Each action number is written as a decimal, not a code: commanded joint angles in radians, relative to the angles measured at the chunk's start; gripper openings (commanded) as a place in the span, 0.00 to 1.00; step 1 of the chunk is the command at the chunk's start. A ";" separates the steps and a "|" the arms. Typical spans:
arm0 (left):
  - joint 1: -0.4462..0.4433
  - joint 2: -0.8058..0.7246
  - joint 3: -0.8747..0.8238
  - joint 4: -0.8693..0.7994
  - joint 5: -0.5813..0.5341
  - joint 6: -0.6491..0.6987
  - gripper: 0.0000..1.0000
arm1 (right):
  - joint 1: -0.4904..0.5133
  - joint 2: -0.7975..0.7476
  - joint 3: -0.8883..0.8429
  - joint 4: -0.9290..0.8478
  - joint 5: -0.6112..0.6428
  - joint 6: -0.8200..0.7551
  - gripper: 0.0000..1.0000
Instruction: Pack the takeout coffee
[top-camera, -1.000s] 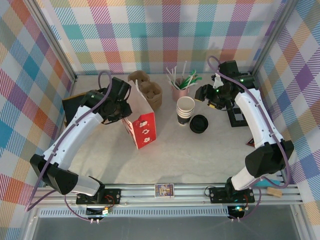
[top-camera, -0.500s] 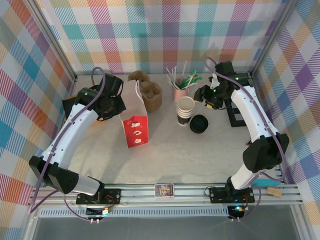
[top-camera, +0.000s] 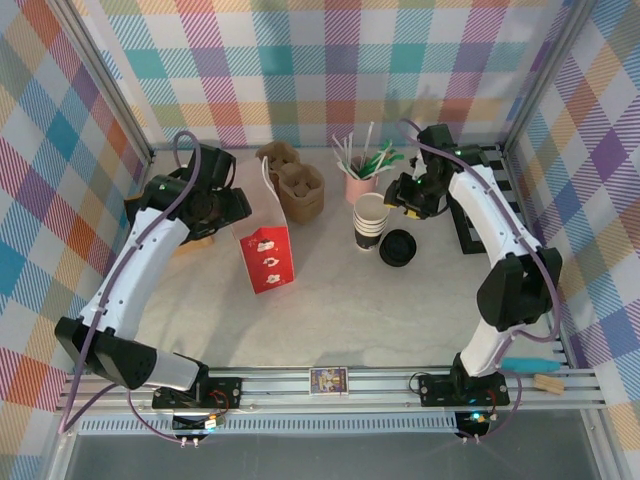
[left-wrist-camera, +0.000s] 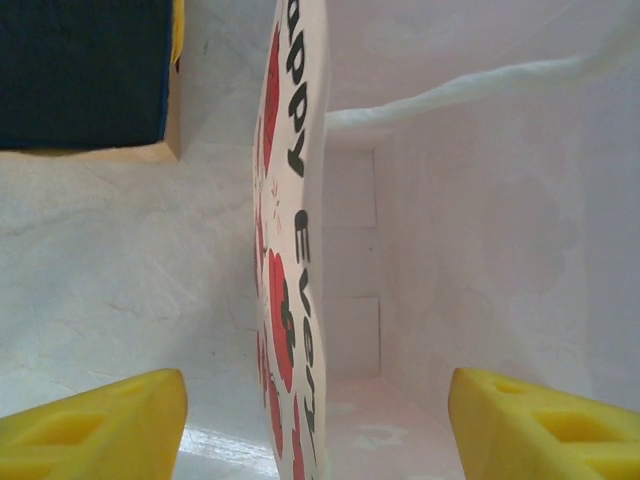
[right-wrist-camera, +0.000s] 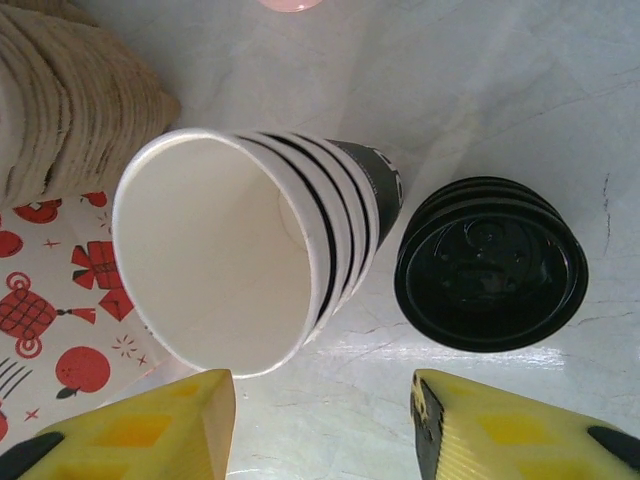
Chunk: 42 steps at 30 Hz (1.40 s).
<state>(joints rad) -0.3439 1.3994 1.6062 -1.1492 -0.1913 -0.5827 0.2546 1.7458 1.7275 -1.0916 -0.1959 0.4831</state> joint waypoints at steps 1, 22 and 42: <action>0.009 -0.048 0.042 -0.002 0.007 0.009 0.72 | 0.013 0.025 0.048 -0.013 0.012 0.007 0.50; 0.008 -0.365 -0.099 0.061 0.084 0.051 0.89 | 0.046 0.139 0.115 -0.031 0.087 0.027 0.41; 0.008 -0.425 -0.118 0.036 0.044 0.054 0.88 | 0.076 0.171 0.164 -0.057 0.111 0.021 0.30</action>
<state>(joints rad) -0.3435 0.9852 1.4956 -1.1000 -0.1322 -0.5442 0.3214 1.9007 1.8553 -1.1202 -0.0967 0.4950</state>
